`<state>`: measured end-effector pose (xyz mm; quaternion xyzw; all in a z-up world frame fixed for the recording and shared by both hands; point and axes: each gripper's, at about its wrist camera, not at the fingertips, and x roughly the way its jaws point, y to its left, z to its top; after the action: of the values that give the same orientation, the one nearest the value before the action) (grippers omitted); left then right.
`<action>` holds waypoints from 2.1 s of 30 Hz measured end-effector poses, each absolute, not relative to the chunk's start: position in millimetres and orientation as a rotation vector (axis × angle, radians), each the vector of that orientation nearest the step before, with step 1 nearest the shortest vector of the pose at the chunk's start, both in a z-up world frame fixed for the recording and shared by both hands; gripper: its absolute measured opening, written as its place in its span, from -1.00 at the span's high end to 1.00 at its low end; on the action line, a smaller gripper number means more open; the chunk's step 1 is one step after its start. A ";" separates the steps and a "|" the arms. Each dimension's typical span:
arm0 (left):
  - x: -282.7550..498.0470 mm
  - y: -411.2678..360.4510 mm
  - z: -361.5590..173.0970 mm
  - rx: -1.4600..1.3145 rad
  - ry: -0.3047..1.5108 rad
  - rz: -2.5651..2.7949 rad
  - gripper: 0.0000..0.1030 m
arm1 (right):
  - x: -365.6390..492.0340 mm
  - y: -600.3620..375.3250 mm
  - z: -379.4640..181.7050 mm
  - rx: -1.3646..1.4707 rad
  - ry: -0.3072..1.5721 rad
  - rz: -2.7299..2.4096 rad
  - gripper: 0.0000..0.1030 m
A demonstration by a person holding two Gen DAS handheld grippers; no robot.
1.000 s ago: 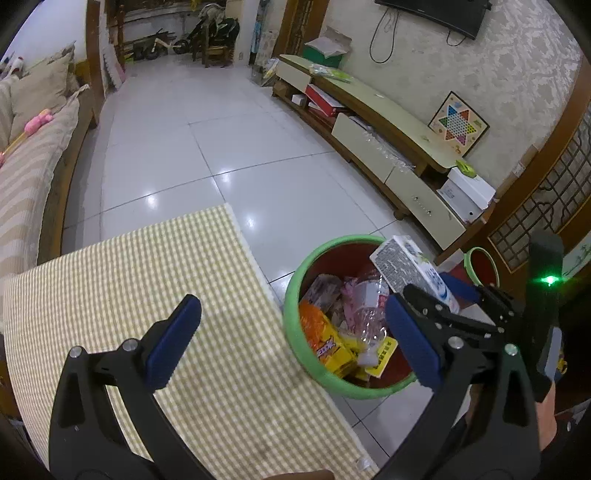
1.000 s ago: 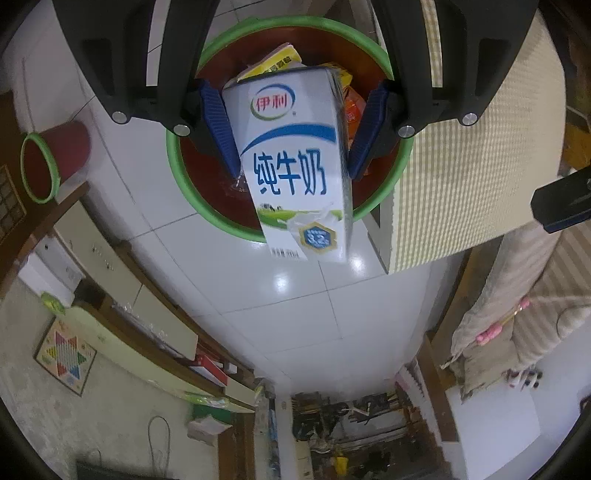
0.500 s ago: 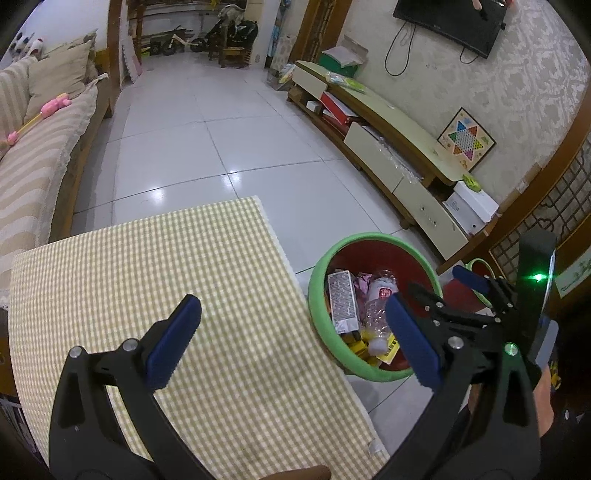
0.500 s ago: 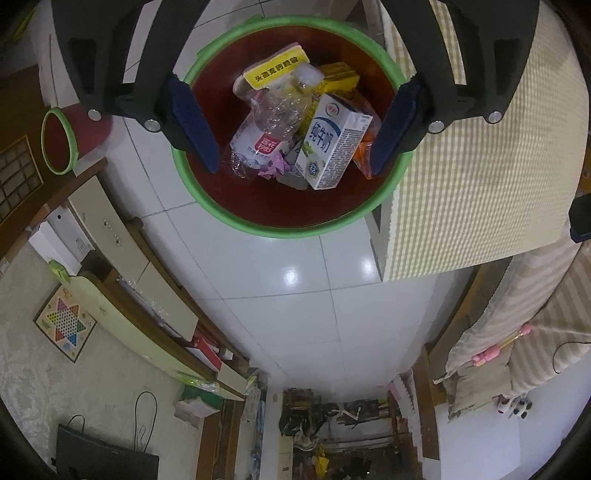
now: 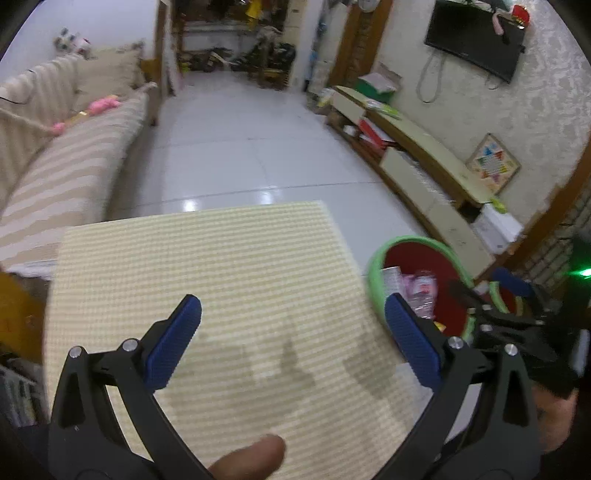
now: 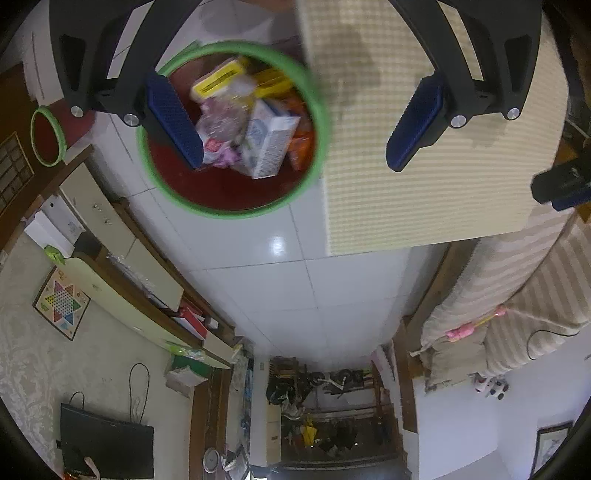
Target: Collect trash
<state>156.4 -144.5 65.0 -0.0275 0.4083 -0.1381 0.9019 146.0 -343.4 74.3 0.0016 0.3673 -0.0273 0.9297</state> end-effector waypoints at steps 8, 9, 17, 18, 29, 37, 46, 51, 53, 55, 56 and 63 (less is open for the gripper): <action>115.0 -81.2 56.9 -0.061 0.765 -0.148 -0.89 | 109.1 -272.1 64.9 0.024 0.755 0.012 -0.86; 109.7 -73.5 55.2 -0.066 0.756 -0.131 -0.89 | 106.5 -266.9 62.4 0.022 0.758 0.018 -0.86; 79.7 -31.4 35.5 -0.084 0.726 -0.048 -0.90 | 80.8 -232.4 58.2 -0.004 0.726 0.029 -0.86; 75.8 -27.7 33.0 -0.083 0.722 -0.047 -0.90 | 79.3 -232.3 58.7 -0.008 0.717 0.029 -0.86; 58.0 -10.1 18.2 -0.085 0.712 -0.086 -0.90 | 63.2 -222.8 52.9 -0.061 0.641 0.031 -0.86; 56.7 0.4 10.8 -0.101 0.706 -0.038 -0.90 | 61.4 -220.2 45.2 -0.078 0.619 0.029 -0.86; 53.9 0.6 10.5 -0.077 0.690 -0.023 -0.90 | 61.7 -218.9 36.1 -0.090 0.630 0.041 -0.86; 53.7 0.8 9.7 -0.076 0.694 -0.026 -0.90 | 62.3 -218.8 33.1 -0.096 0.640 0.047 -0.86; 53.6 0.1 8.5 -0.073 0.699 -0.028 -0.90 | 63.0 -219.1 32.8 -0.093 0.646 0.049 -0.86; 53.9 -0.2 7.3 -0.070 0.706 -0.026 -0.90 | 63.5 -219.5 32.6 -0.093 0.650 0.050 -0.86; 53.6 -0.8 7.1 -0.069 0.708 -0.026 -0.90 | 63.7 -219.3 32.4 -0.092 0.652 0.051 -0.86; 54.2 0.5 7.2 -0.071 0.711 -0.021 -0.90 | 63.3 -219.6 31.6 -0.095 0.654 0.055 -0.86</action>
<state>54.2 0.5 7.2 -0.0347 0.3477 -0.0102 0.9369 63.3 -219.6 31.6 -0.0464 0.3211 0.0269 0.9455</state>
